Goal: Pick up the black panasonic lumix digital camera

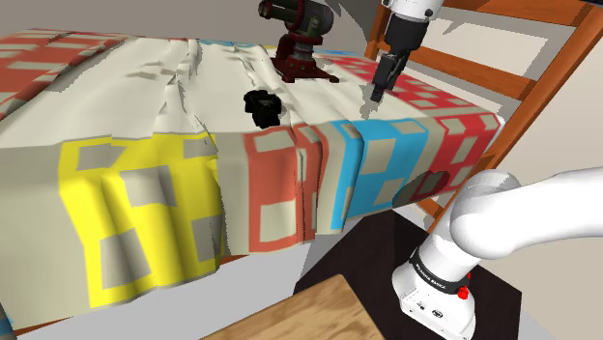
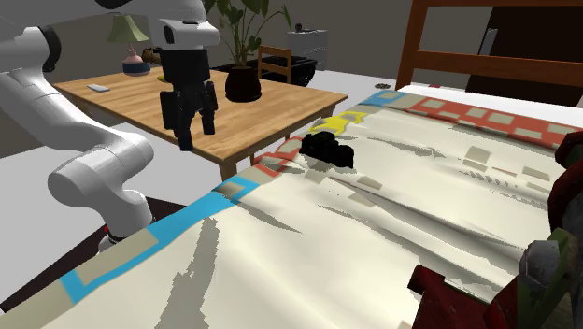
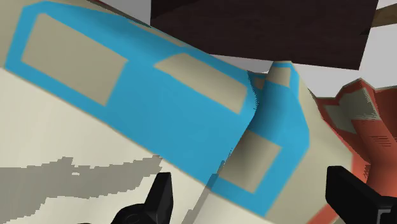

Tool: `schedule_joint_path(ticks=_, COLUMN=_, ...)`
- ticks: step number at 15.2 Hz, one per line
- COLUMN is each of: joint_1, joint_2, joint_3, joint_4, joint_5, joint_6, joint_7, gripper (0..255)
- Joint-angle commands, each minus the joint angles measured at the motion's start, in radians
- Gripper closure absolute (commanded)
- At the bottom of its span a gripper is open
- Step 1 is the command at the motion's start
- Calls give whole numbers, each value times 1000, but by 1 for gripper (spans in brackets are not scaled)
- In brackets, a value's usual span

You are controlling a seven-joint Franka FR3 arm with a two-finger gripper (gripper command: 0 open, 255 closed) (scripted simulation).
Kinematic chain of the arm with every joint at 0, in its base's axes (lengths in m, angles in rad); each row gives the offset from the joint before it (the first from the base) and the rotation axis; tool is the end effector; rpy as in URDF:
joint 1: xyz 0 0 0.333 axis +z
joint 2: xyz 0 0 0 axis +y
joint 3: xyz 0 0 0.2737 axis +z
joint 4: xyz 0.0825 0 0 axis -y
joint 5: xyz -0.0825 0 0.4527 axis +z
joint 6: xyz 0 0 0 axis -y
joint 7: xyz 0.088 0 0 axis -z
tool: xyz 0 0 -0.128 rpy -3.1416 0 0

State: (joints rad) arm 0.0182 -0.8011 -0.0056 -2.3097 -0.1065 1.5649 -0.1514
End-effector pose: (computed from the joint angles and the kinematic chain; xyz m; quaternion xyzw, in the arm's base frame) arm 0.4027 -0.0089 0.5710 0.9950 0.0808 0.0245 0.0530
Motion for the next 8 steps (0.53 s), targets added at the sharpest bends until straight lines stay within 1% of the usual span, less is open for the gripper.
schedule_joint_path(ticks=1, joint_1=0, joint_2=0, joint_3=0, joint_4=0, joint_5=0, joint_6=0, joint_7=0, gripper=0)
schedule_joint_path(ticks=8, joint_1=3, joint_2=245, joint_3=96, joint_4=153, joint_5=107, joint_6=32, joint_7=205, gripper=0)
